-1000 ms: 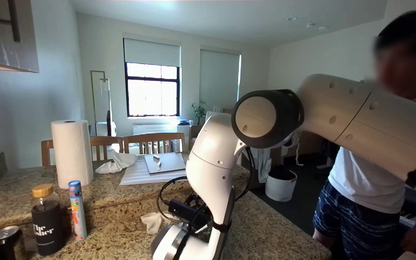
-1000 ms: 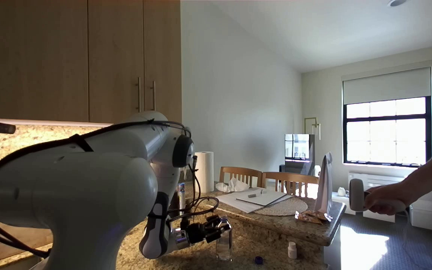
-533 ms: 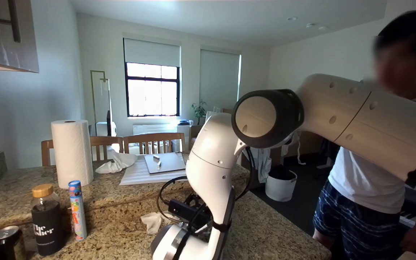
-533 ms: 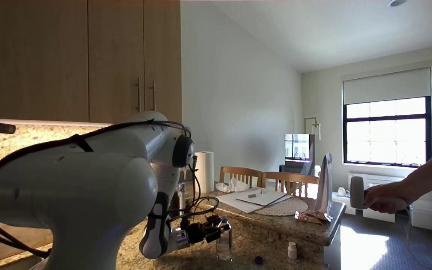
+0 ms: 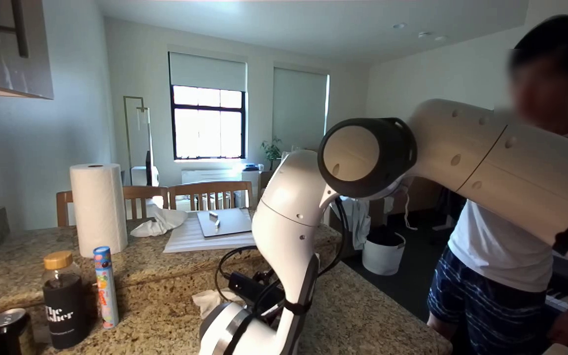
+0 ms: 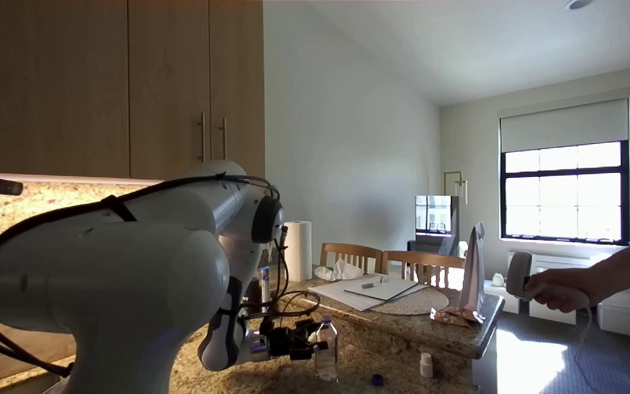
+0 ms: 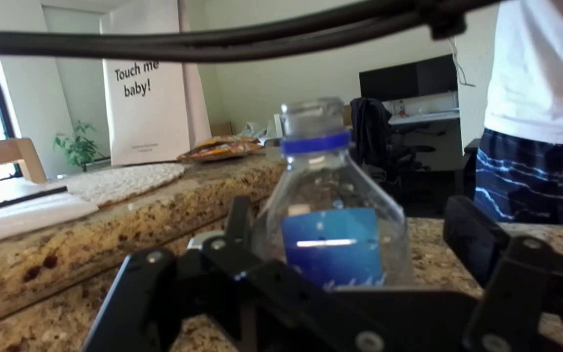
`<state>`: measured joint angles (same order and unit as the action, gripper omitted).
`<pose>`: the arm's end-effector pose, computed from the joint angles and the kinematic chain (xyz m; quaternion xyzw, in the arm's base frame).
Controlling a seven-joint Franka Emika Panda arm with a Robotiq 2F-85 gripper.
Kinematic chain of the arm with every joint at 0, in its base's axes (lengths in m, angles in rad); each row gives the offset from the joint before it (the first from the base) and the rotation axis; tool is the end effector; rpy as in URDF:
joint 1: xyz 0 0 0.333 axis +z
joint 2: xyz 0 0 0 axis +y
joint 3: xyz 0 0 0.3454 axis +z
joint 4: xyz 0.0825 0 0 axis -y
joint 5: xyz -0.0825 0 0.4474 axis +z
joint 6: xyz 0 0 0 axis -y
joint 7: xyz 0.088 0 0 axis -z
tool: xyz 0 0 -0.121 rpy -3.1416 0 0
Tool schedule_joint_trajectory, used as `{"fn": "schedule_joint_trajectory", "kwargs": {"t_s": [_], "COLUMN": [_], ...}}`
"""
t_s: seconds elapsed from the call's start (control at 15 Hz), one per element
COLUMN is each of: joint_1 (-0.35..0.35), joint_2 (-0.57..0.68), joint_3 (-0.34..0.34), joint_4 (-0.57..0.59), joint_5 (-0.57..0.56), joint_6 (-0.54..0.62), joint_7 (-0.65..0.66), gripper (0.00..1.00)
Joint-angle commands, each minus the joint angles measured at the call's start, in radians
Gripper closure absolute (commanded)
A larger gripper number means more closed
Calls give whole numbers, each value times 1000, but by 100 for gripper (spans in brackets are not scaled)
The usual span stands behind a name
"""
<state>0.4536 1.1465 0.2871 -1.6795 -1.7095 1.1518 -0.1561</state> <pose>0.5316 0.2839 -0.0392 0.3657 0.5266 -0.3006 0.7061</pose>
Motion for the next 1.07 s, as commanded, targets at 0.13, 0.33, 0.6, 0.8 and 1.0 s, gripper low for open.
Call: {"fn": "schedule_joint_trajectory", "kwargs": {"t_s": [0.13,0.33,0.6,0.8,1.0], "joint_1": [-35,-38,-30,-16,-8], "joint_2": [2,-13,-29,-30,-26], "joint_3": [22,18,17,0,-16], "joint_4": [7,3,15,14,8], "joint_5": [101,124,132,119,110], "joint_6": [95,117,119,103,91], "joint_7": [-50,-42,-31,-36,-45], "gripper": [0,27,53,69,75]}}
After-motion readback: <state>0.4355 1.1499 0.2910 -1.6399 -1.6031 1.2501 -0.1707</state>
